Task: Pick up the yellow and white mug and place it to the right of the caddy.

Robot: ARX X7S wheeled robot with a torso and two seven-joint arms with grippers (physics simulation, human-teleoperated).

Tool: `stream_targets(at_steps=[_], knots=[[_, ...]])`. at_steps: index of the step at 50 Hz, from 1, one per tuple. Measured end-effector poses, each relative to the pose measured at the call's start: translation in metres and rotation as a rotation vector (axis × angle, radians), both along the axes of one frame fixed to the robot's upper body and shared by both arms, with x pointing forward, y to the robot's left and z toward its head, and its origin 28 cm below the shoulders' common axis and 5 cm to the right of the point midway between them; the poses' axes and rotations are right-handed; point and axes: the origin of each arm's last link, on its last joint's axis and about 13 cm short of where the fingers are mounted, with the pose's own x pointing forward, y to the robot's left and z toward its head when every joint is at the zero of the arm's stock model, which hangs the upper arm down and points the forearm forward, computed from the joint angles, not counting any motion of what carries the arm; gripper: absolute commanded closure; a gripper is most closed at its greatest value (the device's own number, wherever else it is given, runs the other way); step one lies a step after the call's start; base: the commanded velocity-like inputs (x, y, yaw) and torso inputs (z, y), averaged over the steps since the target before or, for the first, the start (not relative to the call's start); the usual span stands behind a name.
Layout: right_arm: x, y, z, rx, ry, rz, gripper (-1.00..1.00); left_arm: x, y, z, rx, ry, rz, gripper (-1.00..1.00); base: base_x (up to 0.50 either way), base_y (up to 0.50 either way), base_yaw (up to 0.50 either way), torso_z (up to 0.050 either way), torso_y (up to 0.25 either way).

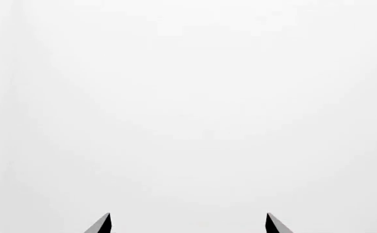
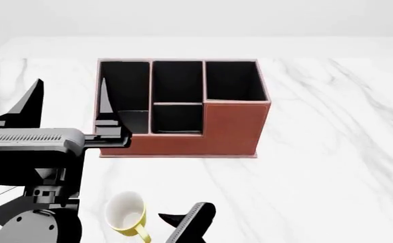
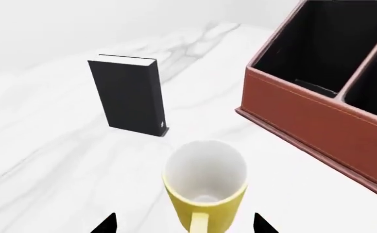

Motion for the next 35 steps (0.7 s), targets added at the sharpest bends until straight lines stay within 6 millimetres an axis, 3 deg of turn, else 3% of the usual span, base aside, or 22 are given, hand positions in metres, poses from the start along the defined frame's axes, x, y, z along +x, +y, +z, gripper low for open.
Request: stream_targets(at_steps=[35], knots=[[0.024,0.011,-0.025,-0.032,0.091,0.008,-1.0,-0.001,0.001,0.002,-0.007,0.002,-0.015,-1.0,0.0,0.0,0.0,0.0,0.0]])
